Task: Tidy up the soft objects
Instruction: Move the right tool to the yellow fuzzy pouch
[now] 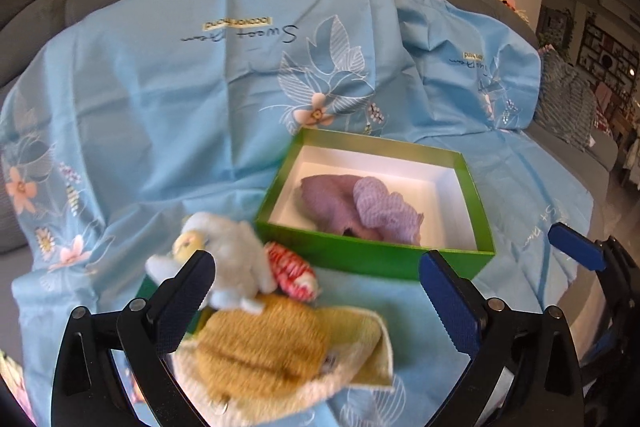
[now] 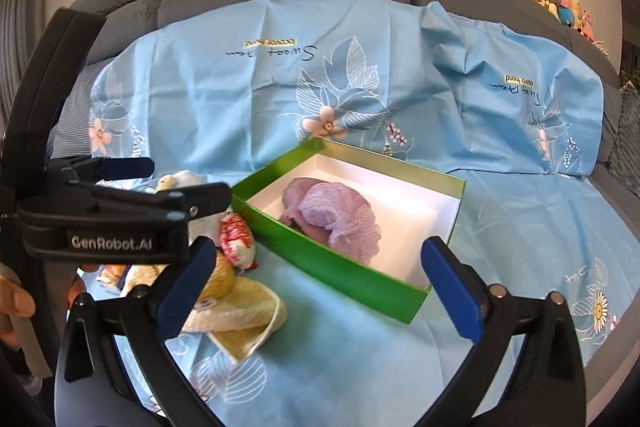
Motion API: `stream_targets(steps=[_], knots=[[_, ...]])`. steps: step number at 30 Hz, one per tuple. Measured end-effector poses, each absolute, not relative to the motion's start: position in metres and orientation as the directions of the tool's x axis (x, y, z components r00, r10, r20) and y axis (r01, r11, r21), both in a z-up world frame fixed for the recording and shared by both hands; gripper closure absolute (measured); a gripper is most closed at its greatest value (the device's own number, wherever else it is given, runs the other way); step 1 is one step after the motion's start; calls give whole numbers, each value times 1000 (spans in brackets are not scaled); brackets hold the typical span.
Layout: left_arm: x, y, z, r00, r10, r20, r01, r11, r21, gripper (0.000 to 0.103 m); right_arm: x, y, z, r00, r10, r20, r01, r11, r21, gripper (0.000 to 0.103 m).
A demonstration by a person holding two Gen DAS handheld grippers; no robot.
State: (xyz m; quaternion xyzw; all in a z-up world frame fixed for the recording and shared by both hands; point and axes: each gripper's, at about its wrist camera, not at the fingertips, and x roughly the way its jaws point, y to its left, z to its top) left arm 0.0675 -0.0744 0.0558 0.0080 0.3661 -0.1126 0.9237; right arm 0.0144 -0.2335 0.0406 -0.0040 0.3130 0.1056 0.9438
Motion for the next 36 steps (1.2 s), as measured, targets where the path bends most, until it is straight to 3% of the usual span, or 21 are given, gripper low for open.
stream_targets(steps=[9,18,26,36], knots=[[30,-18,50,707,-127,-696,86,992,-93,1,-7,-221,38,740,234,-630,-240,968,78,1],[10,47,4,630,-121,-767,-50,979,-196,1,-7,-197,1,592,449,-669,-327,893,310,1],[7,56,-40,556,-322,-766,3,923,-385,1,-9,-161,-29,522,483,-703,-424,862,277,1],[56,54,-50,488,-505,-712,64,834,-548,1,19,-135,-42,480,507,-716,-525,820,229,3]])
